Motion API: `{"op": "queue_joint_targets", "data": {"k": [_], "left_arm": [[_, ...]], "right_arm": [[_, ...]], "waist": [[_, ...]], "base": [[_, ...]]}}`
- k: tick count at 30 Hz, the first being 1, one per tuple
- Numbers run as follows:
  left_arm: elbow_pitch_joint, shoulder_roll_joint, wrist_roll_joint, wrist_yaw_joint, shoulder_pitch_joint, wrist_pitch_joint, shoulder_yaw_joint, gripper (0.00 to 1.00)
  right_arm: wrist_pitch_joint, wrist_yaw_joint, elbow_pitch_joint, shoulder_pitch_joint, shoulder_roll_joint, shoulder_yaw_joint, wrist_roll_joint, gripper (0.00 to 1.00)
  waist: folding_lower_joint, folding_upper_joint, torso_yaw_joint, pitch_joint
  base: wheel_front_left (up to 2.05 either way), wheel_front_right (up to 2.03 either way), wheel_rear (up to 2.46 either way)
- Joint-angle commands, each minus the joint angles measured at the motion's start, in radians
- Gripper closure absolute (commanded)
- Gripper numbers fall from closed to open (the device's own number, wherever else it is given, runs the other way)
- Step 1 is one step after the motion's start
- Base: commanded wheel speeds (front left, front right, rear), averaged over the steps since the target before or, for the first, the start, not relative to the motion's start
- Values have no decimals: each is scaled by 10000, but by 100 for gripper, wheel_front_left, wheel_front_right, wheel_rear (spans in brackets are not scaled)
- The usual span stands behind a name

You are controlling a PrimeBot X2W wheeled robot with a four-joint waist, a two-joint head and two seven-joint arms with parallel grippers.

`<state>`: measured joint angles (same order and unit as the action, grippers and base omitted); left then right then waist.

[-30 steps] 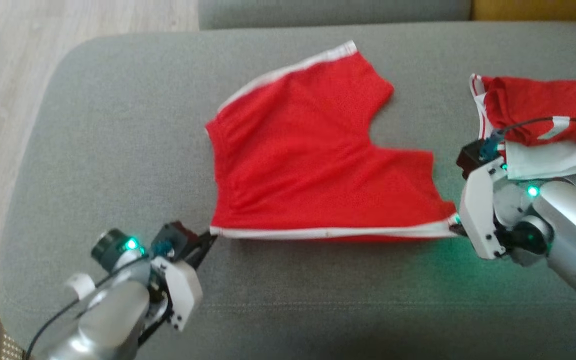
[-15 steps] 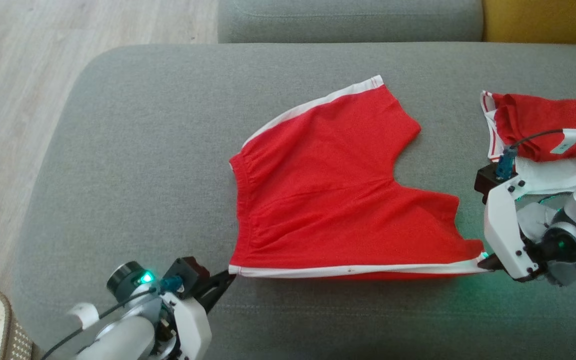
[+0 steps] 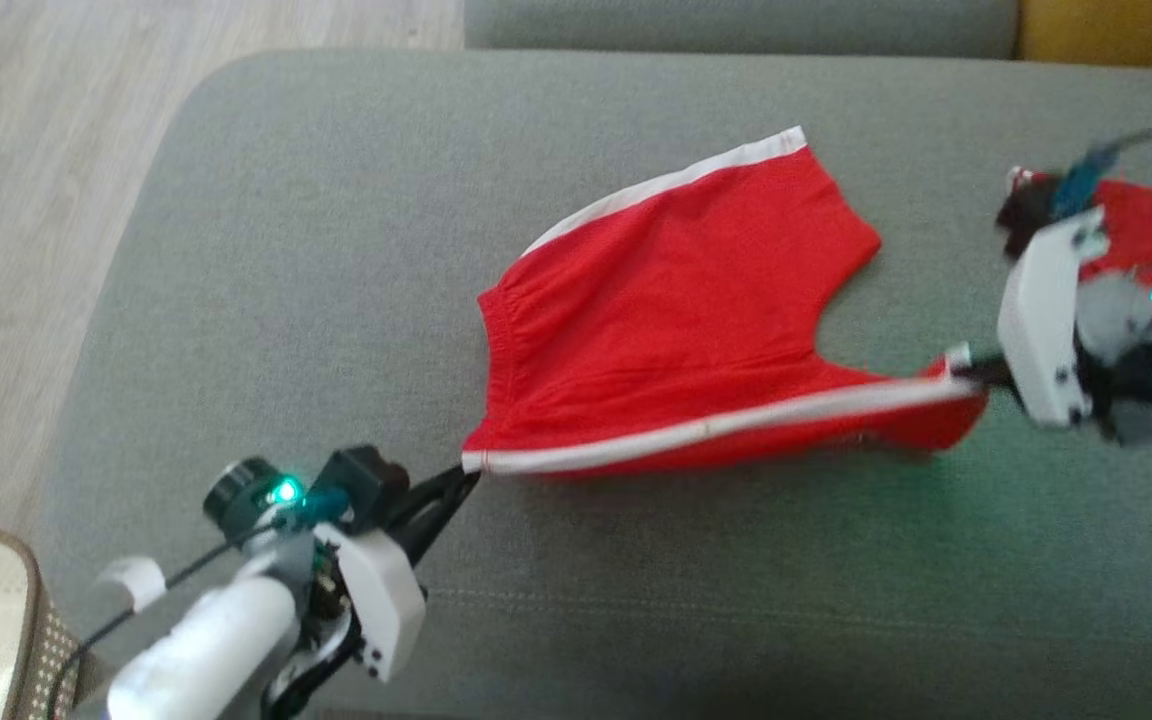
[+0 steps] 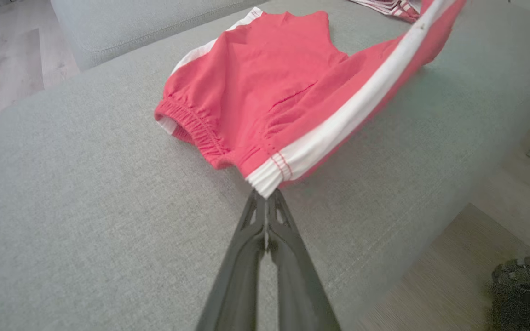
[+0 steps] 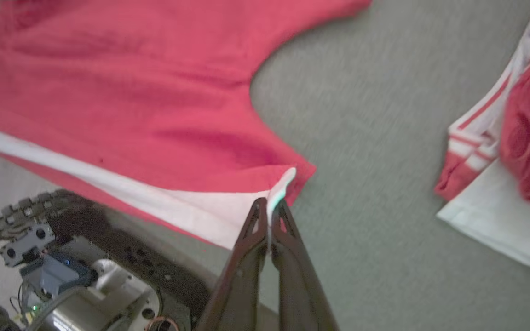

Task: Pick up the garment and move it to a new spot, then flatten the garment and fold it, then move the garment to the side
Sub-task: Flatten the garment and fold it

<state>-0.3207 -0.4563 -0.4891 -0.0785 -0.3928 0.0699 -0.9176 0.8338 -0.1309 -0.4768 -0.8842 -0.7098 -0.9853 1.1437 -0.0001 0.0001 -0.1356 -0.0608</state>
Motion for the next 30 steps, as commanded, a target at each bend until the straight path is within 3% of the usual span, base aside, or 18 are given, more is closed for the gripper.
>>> {"op": "queue_joint_targets", "data": {"k": [1,14,30], "left_arm": [[418,-359,-92,97,-865,-55,599,100],[235,342,-345,30,-2530,31,1076,100],[-2239,1879,-540,-260,-4956,663,1217,100]], "right_arm": [[-243,2,1,-558,61,399,-200,100],[-1085,2,-732,-2535,601,1101,-1242,100],[-2764,2,-2711,-4820,1449,1166,-2577,100]], "waist": [[1,-1,-142,-295],[1,-1,-608,-2035],[1,-1,-1272,-3953]], "base": [[0,0,0],[0,0,0],[0,0,0]]}}
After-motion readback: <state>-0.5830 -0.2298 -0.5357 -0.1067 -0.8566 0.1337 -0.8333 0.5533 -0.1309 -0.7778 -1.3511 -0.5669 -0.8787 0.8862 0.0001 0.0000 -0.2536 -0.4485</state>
